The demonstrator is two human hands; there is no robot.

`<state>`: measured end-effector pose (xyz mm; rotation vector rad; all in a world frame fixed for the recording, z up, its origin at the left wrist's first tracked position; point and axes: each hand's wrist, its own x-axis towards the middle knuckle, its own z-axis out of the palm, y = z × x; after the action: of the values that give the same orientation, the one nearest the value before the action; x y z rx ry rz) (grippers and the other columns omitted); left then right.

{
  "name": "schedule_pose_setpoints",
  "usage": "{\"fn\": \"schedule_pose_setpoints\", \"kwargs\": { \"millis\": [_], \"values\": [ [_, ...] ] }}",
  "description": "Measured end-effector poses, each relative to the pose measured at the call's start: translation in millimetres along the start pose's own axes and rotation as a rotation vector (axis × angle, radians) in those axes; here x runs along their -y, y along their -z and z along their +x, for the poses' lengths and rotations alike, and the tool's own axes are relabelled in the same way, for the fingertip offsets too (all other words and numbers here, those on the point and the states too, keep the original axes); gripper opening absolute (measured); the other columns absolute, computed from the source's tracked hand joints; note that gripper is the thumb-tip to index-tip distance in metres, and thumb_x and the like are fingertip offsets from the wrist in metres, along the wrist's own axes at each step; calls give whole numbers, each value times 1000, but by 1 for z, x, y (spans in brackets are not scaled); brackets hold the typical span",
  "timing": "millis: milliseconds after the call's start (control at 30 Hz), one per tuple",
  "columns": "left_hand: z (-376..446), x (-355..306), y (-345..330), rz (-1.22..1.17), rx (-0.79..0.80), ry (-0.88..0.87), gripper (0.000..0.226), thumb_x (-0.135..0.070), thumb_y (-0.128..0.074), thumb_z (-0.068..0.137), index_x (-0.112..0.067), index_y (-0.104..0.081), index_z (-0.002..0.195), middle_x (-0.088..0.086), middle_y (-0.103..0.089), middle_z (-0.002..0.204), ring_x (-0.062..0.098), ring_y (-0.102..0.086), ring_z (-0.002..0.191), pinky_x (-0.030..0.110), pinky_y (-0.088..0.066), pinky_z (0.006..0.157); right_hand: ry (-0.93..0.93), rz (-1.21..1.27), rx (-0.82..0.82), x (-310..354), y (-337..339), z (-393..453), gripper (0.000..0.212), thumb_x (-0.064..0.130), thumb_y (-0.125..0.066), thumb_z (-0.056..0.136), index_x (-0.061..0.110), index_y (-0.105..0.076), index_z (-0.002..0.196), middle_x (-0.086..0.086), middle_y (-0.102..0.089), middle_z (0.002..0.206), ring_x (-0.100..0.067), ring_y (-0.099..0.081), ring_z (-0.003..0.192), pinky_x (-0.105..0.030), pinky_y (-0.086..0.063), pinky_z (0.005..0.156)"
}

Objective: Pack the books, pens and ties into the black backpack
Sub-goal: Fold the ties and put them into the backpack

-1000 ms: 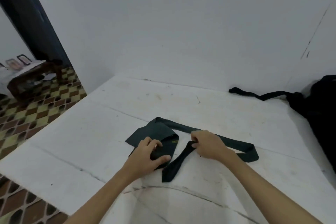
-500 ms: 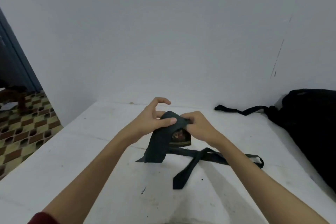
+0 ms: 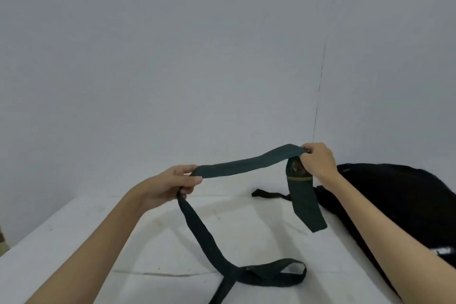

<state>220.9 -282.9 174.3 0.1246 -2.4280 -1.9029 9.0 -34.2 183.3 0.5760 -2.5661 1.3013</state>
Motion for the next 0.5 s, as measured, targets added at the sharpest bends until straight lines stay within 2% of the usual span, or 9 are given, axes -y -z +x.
{"fn": "schedule_pose_setpoints", "kwargs": {
  "millis": [67, 100, 167, 200, 233, 300, 367, 433, 500],
  "values": [
    [18, -28, -6, 20, -67, -73, 58, -26, -82, 60, -16, -64, 114, -5, -34, 67, 7, -34, 57, 15, -32, 52, 65, -230, 215, -5, 9, 2, 31, 9, -54, 88, 12, -62, 118, -8, -65, 106, -23, -58, 90, -30, -45, 75],
    [28, -46, -12, 67, -74, -97, 47, -17, -76, 67, -16, -64, 113, -5, -34, 68, 7, -36, 59, 16, -33, 52, 111, -272, 360, -3, 13, 2, 45, 17, -63, 87, 21, -52, 130, -2, -60, 118, -18, -55, 99, -31, -45, 85],
    [49, -77, -28, 227, -39, -108, 33, -4, -68, 81, -15, -64, 111, -8, -42, 68, 5, -44, 62, 16, -38, 57, 196, -155, 644, 12, 17, -4, 77, 30, -77, 78, 35, -33, 141, 8, -45, 133, -13, -43, 117, -30, -37, 99],
    [59, -93, -38, 323, -13, -116, 30, -2, -64, 84, -16, -63, 111, -11, -48, 68, 3, -49, 64, 16, -40, 59, 231, -28, 728, 23, 19, -7, 83, 34, -79, 74, 38, -31, 142, 12, -43, 135, -11, -40, 122, -29, -35, 99],
    [67, -107, -48, 410, 4, -129, 29, -2, -62, 86, -17, -63, 110, -13, -55, 71, -1, -53, 65, 13, -41, 61, 259, 111, 763, 33, 19, -11, 79, 35, -79, 75, 37, -35, 140, 12, -46, 134, -10, -43, 123, -27, -35, 99],
    [82, -129, -66, 535, -5, -186, 27, -1, -61, 85, -18, -64, 106, -12, -63, 82, -5, -57, 69, 9, -42, 63, 277, 344, 695, 47, 22, -9, 54, 29, -73, 81, 25, -50, 130, 5, -59, 123, -11, -55, 114, -27, -40, 96],
    [93, -140, -73, 650, -100, -236, 24, -2, -61, 85, -18, -64, 103, -4, -64, 91, 3, -57, 78, 15, -45, 67, 240, 494, 536, 55, 29, -2, 25, 17, -65, 88, 11, -62, 112, -5, -69, 96, -16, -66, 93, -28, -43, 88],
    [103, -138, -71, 815, -270, -254, 21, -4, -58, 87, -18, -62, 102, -1, -62, 97, 12, -57, 84, 20, -46, 70, 175, 633, 432, 57, 37, 6, 10, 6, -59, 89, 6, -65, 97, -5, -60, 70, -20, -63, 70, -27, -44, 75],
    [108, -126, -64, 934, -434, -242, 18, -8, -52, 90, -16, -64, 100, 1, -64, 101, 19, -61, 89, 28, -50, 72, 132, 741, 412, 57, 47, 13, 7, 1, -60, 86, 5, -64, 91, -2, -51, 65, -17, -52, 59, -25, -43, 65]
  ]
}}
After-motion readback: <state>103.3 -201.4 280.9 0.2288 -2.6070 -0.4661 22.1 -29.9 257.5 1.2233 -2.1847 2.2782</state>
